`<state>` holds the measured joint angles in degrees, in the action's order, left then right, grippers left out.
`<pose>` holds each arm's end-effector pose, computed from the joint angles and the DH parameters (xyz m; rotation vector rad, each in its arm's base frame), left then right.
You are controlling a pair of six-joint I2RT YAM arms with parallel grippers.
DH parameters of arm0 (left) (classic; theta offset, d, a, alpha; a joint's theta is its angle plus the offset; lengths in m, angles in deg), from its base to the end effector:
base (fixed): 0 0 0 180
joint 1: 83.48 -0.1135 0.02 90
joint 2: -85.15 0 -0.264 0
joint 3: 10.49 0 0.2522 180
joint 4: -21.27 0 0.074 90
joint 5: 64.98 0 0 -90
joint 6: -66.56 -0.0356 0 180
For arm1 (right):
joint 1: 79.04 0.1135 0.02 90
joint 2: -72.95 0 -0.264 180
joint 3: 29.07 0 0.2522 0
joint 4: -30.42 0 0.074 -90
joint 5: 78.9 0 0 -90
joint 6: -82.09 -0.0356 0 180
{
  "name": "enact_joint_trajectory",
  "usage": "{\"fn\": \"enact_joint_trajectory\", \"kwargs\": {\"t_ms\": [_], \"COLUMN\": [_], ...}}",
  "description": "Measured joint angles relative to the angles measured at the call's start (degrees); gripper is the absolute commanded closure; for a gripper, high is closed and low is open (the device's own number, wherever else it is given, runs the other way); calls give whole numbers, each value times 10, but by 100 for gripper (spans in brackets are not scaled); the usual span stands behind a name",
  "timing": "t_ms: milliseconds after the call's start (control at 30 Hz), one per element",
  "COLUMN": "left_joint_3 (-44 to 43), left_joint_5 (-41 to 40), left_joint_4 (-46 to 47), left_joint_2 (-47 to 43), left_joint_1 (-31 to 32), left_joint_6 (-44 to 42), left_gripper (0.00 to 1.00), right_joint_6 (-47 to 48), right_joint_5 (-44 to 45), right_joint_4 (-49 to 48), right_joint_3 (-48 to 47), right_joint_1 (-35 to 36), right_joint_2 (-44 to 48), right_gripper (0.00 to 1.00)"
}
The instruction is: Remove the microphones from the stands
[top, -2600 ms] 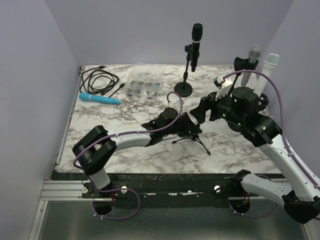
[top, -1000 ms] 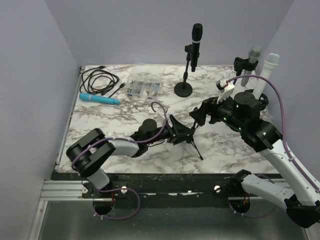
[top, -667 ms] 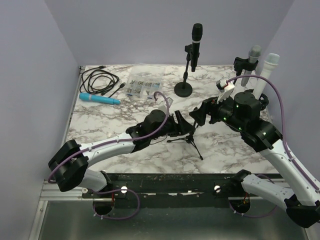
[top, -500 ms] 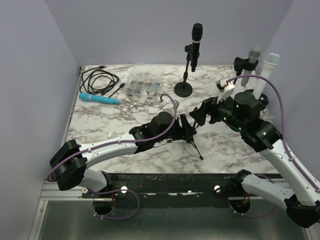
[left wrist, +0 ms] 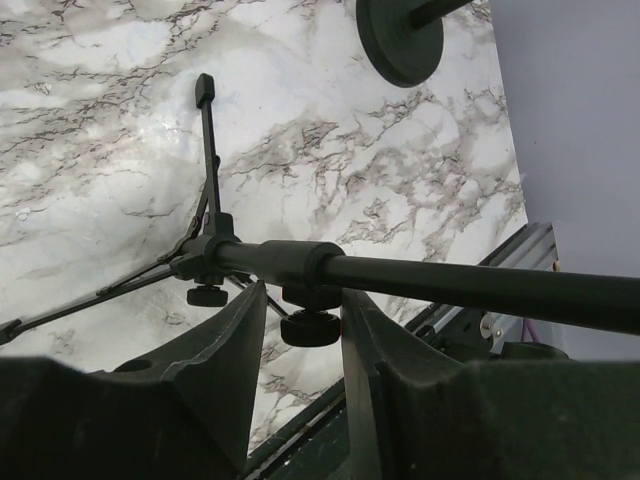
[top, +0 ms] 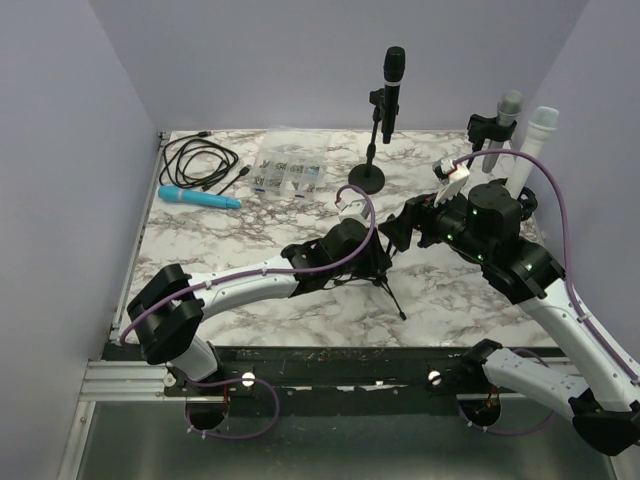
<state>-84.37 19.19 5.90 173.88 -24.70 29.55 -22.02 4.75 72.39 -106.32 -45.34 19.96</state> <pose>0.1858 -0.2996 0.2577 0.0485 2.2811 -1.0202 0.1602 0.1116 0.3947 -0.4060 1.8914 0.6701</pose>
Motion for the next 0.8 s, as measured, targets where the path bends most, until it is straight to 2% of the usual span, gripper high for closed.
{"fn": "enact_joint_trajectory", "kwargs": {"t_ms": [133,433,500,667,800], "left_joint_3": [0,2,7,30,55], "left_joint_5": [1,19,30,68,114], "left_joint_4": [-2,-7,0,36,80], "left_joint_2": [0,0,0,0,-5], "left_joint_1": [0,0,0,-7,-26], "left_joint_6": [2,4,4,7,20], "left_gripper": [56,55,60,99,100], "right_joint_6": [0,0,0,0,0], "right_joint_5": [0,0,0,0,0], "right_joint_4": [0,-3,-3,-3,-3], "right_joint_3": [0,0,0,0,0], "right_joint_1": [0,0,0,0,0], "right_joint_2": [0,-3,-3,-3,-3], "right_gripper": [14,14,14,14,14]}}
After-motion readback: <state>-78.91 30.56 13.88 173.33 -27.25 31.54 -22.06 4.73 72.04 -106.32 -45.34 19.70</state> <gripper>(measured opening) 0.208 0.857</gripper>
